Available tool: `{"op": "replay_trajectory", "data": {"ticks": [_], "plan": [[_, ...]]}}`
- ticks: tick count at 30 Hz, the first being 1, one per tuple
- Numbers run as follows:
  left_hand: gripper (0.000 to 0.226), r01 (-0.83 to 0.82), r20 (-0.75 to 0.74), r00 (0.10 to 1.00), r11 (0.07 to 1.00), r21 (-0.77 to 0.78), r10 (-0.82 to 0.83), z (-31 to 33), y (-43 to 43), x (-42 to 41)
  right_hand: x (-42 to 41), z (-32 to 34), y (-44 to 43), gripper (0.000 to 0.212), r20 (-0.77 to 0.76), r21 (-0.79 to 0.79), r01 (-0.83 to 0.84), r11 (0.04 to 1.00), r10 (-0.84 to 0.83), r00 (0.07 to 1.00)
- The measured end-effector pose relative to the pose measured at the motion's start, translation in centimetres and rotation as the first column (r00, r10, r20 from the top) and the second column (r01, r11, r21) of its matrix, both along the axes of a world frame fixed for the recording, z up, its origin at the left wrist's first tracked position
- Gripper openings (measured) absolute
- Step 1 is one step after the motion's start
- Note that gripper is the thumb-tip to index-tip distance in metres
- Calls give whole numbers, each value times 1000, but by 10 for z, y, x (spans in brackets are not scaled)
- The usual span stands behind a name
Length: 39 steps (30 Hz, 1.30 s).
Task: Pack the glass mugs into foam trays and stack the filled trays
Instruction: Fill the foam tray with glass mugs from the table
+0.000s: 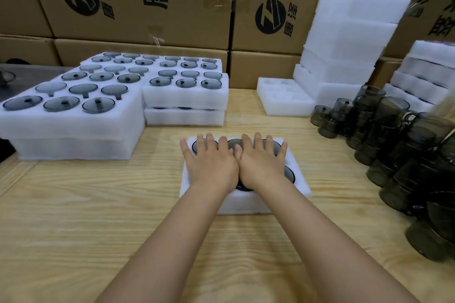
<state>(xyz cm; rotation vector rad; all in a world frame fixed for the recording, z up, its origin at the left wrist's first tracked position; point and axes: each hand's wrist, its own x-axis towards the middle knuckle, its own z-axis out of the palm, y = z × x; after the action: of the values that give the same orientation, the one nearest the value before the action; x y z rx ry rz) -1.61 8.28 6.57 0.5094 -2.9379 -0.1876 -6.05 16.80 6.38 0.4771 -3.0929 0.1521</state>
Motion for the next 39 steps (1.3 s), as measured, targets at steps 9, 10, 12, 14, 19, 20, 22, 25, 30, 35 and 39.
{"op": "replay_trajectory", "data": {"ticks": [9,10,12,14,19,20,22,25,30,35,39], "plan": [[28,108,-738,661,990,-87,-137,7,-9,32,-8,8,7,61,128,-223,15,975,14,992],[28,141,-814,563,987,-76,-143,7,-20,35,-11,14,11,59,145,-365,46,930,8,989],[32,264,-870,491,958,109,-36,3,-47,42,-23,26,25,47,161,-691,130,711,-23,987],[32,285,-838,498,870,401,223,-9,-69,47,-43,35,47,33,99,-828,150,541,-122,988],[21,10,-486,659,639,769,575,-42,-93,40,-108,21,105,29,-24,-588,250,769,-326,945],[20,8,-465,681,629,777,566,-43,-95,37,-118,15,114,32,-31,-532,277,800,-346,938],[18,18,-451,716,632,775,533,-44,-97,33,-131,4,129,46,-51,-431,331,840,-388,920],[17,13,-443,730,637,771,520,-49,-99,31,-144,-4,140,53,-205,-348,338,875,-423,883],[16,-8,-423,759,657,754,495,-54,-102,29,-164,2,150,53,-275,-298,316,901,-398,875],[15,-7,-417,768,657,754,487,-56,-103,29,-178,16,148,42,-272,-316,356,879,-443,854],[15,-8,-413,773,659,752,481,-57,-103,29,-189,23,147,31,-177,-296,404,866,-465,868]]}}
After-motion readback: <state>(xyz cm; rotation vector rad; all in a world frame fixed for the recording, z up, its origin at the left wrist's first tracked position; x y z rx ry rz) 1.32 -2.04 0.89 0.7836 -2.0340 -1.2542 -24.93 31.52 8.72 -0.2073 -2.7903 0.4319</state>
